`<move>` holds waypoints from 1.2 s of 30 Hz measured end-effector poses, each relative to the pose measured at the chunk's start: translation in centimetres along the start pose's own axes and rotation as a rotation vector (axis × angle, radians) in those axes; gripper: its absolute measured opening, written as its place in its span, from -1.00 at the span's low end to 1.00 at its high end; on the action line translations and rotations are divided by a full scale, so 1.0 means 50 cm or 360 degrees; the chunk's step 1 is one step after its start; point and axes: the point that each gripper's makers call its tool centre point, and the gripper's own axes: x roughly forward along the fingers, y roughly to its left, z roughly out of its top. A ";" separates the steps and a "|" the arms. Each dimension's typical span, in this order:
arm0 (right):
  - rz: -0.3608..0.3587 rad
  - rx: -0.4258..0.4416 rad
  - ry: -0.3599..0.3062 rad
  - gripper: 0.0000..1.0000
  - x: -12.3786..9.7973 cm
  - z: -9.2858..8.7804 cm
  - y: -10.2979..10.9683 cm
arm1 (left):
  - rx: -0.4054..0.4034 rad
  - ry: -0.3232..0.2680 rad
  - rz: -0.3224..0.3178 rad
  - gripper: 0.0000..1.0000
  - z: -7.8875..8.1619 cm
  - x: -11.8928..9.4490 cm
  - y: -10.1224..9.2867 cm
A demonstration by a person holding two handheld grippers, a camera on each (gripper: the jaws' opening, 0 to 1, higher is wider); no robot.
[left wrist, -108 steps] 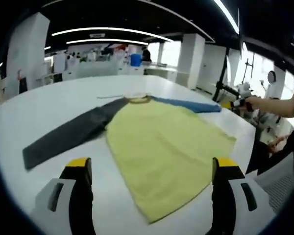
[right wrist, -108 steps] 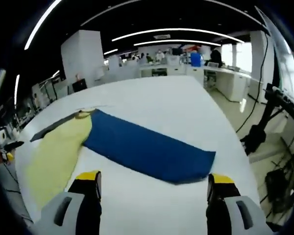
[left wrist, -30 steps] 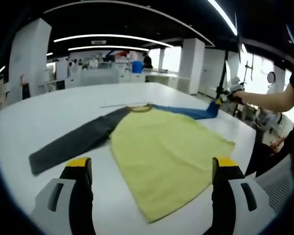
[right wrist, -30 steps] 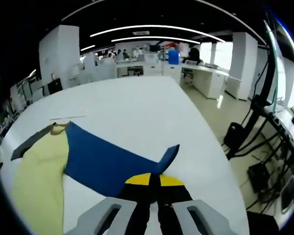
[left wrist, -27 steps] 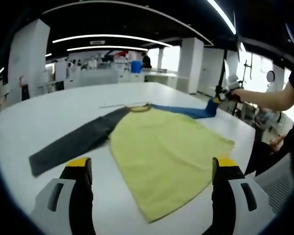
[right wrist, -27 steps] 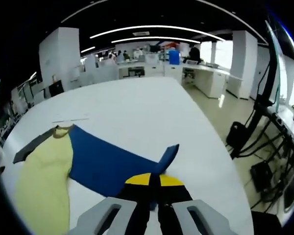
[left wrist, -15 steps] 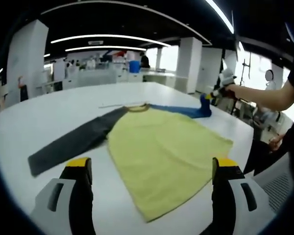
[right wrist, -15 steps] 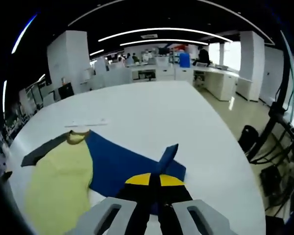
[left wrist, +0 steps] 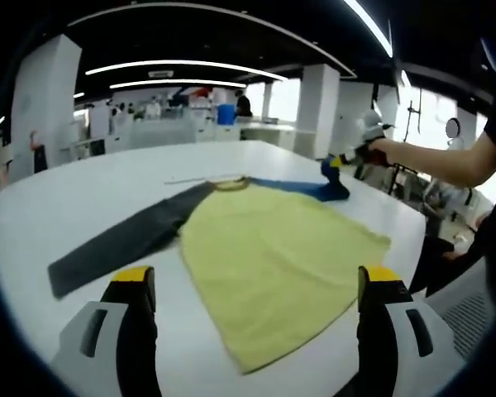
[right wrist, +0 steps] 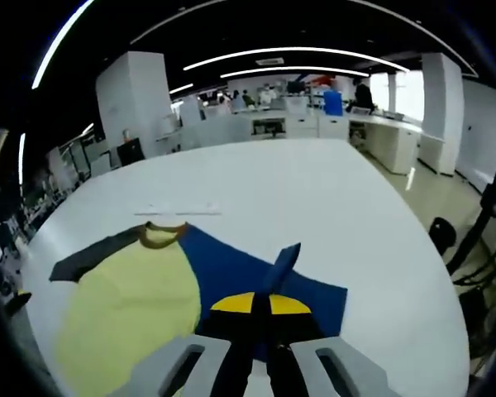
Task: Fold the garment on the visible template until the final outline fits inside the template.
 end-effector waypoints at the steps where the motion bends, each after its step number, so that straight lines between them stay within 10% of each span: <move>1: 0.0014 -0.0007 -0.0003 -1.00 0.001 0.002 0.011 | 0.0004 0.0005 0.0001 0.97 -0.001 0.001 -0.001; 36: 0.0251 -0.0045 0.0056 -1.00 0.069 -0.005 0.219 | -0.0016 0.0037 -0.0037 0.97 -0.017 0.000 -0.014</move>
